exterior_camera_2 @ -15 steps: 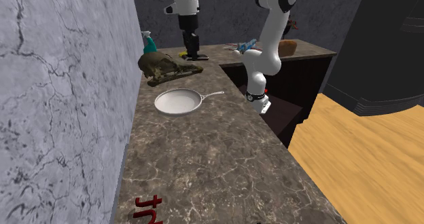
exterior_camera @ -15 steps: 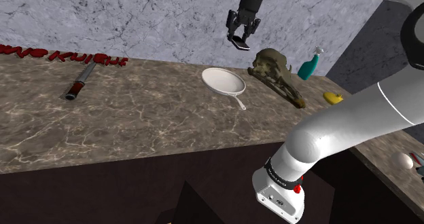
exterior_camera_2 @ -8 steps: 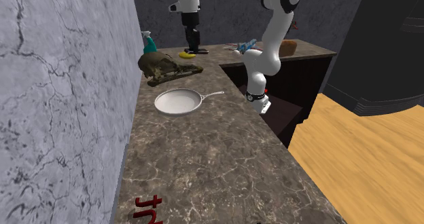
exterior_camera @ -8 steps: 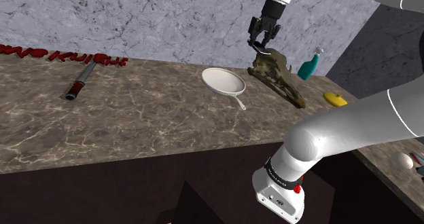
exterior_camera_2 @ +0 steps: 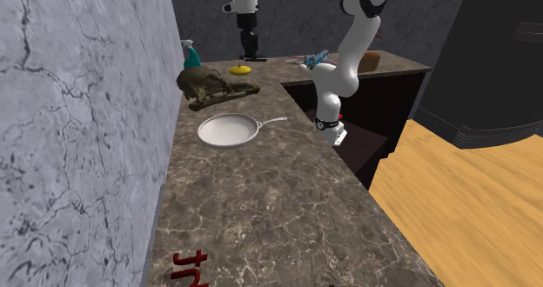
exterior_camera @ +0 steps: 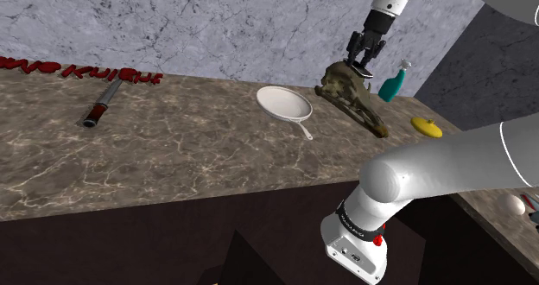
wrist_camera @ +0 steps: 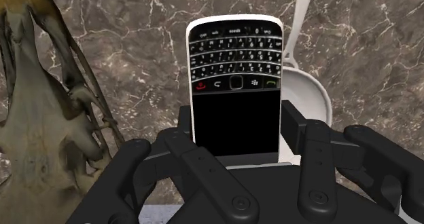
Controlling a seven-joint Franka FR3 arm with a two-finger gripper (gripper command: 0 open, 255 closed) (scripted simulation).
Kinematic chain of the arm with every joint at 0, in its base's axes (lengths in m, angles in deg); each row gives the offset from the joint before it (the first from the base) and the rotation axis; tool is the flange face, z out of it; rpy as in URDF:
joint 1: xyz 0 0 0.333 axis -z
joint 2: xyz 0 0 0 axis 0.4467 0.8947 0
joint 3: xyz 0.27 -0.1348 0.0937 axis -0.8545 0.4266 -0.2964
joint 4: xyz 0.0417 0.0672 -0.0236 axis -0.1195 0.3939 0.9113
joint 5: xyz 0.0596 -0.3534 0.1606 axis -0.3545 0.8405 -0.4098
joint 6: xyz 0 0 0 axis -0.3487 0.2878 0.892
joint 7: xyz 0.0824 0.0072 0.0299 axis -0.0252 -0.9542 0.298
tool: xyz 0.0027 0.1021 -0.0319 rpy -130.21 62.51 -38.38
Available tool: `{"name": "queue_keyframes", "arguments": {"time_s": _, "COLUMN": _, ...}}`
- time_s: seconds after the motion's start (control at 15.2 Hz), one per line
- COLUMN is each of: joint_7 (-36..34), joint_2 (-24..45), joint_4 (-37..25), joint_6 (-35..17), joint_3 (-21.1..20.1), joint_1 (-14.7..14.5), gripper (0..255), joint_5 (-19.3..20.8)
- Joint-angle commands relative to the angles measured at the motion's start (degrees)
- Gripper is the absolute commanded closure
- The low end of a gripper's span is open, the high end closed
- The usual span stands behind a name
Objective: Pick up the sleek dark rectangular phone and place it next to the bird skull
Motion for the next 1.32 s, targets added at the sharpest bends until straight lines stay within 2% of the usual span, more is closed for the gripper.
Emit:
{"name": "queue_keyframes", "arguments": {"time_s": 0.0, "joint_7": 2.6, "joint_2": -0.8, "joint_4": 0.1, "joint_6": 0.6, "joint_3": 1.9, "joint_1": 1.0, "gripper": 255, "joint_5": 1.3}}
{"name": "queue_keyframes", "arguments": {"time_s": 0.66, "joint_7": 16.5, "joint_2": -0.4, "joint_4": -3.3, "joint_6": 2.0, "joint_3": 13.2, "joint_1": 4.9, "gripper": 255, "joint_5": 7.5}}
{"name": "queue_keyframes", "arguments": {"time_s": 1.25, "joint_7": 30.6, "joint_2": 5.9, "joint_4": -11.6, "joint_6": 1.9, "joint_3": 25.5, "joint_1": 5.9, "gripper": 255, "joint_5": 10.2}}
